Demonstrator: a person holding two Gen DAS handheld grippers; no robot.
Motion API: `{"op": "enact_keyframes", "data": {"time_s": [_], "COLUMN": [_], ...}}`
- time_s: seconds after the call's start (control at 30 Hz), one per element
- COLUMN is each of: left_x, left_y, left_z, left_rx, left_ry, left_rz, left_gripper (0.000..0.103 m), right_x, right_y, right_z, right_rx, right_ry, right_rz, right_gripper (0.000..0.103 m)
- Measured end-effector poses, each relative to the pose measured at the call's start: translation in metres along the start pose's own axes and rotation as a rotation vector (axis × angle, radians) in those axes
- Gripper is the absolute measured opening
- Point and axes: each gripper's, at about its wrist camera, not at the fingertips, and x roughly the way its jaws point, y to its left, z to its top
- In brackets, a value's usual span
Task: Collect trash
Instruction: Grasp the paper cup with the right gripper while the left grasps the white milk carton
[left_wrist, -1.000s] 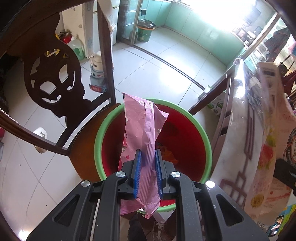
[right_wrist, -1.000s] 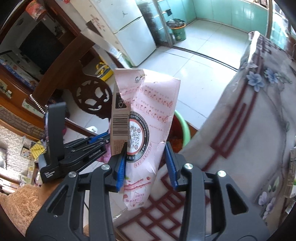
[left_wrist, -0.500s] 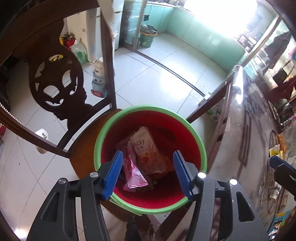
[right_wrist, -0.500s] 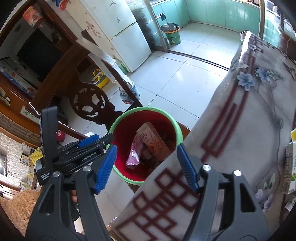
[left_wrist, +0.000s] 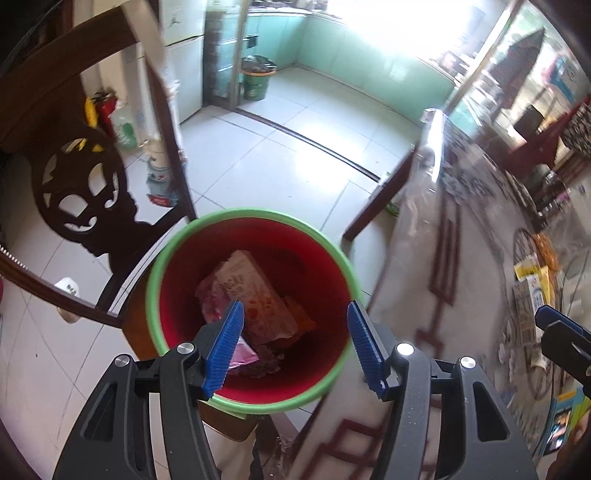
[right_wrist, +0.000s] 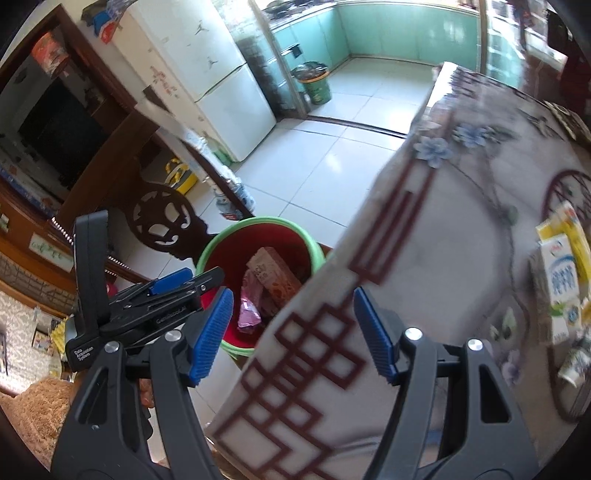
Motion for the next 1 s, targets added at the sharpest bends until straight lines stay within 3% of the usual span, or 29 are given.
{"op": "enact_keyframes", "data": {"time_s": [0.2, 0.57, 0.8, 1.0], "left_x": [0.001, 0.002, -0.013, -0.02], "left_y": [-0.035, -0.105, -0.143, -0.176], "left_z": [-0.005, -0.023, -0.037, -0.059], "left_rx": [0.083, 0.203, 0.188, 0.159], "left_ry": [0.012, 0.038, 0.008, 0.009], "left_rz": [-0.036, -0.096, -0.097, -0.073], "left_gripper": [0.056, 0.056, 0.057, 0.059], "right_x": [-0.019, -0.071, -0.118, -0.116], "right_y": [-0.032, -0.132, -0.221, -0.281], "right_z": [-0.019, -0.07, -0.085, -0.092], "right_rx": [0.07, 0.297, 0.396, 0.442], "right_ry": [-0.025, -0.067, -0.113, -0.081], "right_rz": [-0.06, -0.212, -0.334, -0.309], "right_gripper": [0.066, 0.066, 0.066, 0.066]}}
